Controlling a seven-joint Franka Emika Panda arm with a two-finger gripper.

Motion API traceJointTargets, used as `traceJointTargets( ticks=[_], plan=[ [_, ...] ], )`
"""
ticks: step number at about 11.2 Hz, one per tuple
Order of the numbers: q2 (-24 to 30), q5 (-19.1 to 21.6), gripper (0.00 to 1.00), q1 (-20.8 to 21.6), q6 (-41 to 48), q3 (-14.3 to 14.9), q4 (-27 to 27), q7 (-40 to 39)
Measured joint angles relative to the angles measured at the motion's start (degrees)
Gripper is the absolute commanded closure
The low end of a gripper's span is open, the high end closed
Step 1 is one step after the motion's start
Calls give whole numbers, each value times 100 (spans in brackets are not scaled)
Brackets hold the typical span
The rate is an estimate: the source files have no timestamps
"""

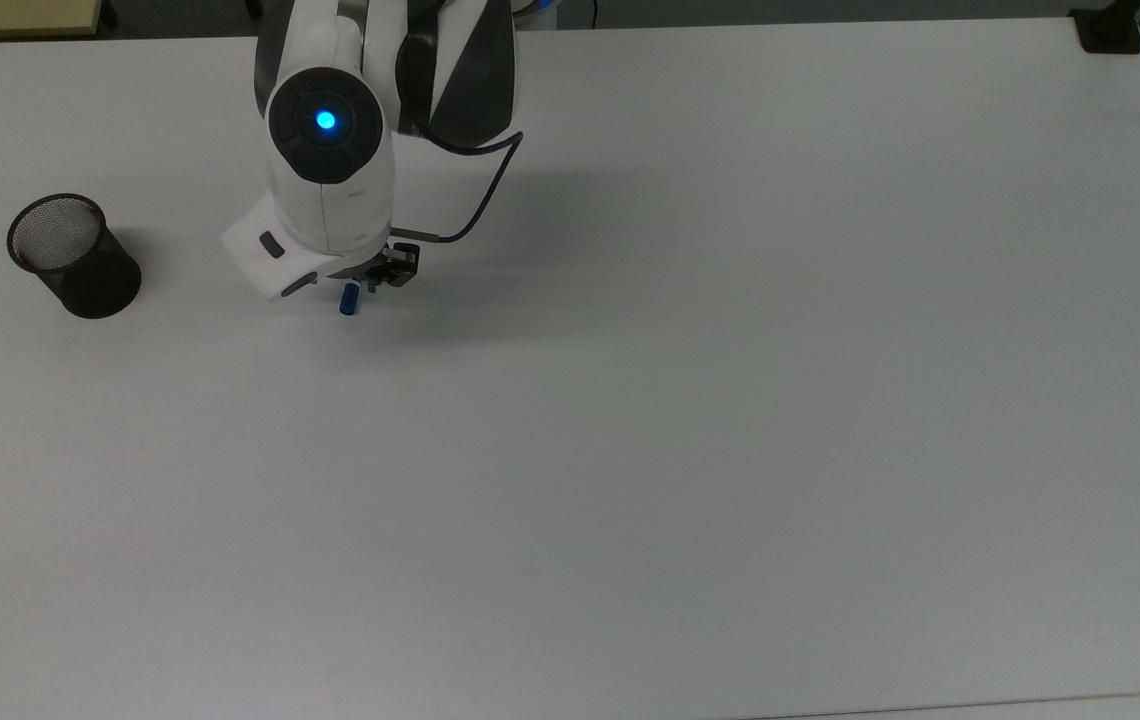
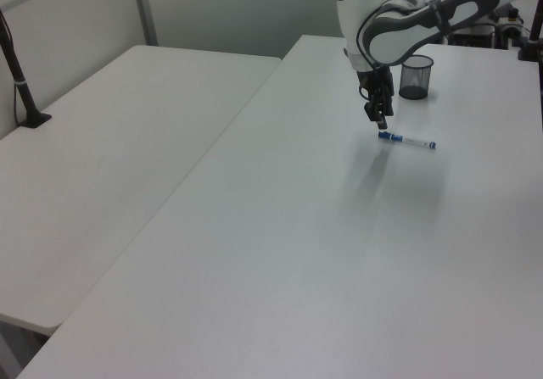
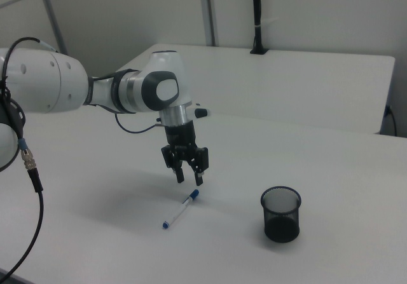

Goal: Remove the marker
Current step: 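Carry the marker away from the cup and lower it onto the table, then open the gripper, release the marker, and raise the gripper away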

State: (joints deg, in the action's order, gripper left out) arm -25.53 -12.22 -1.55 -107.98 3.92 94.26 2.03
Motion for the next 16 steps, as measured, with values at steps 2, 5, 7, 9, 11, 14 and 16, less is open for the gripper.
traceJointTargets(
  ticks=[2, 5, 7, 9, 11, 14, 16],
  plan=[
    [6, -1, 0, -1, -1, 0, -79, 0],
    [320, 43, 0, 86, -2, -36, -323, 0],
    [860, 273, 0, 477, 266, -92, -357, 15],
    [1409, 589, 0, 783, 792, -99, -366, 48],
    [1874, 895, 0, 899, 1150, -99, -356, 51],
    [2276, 963, 0, 889, 1555, -70, -330, 52],
    [2438, 963, 0, 797, 1569, -16, -318, 52]
  ],
)
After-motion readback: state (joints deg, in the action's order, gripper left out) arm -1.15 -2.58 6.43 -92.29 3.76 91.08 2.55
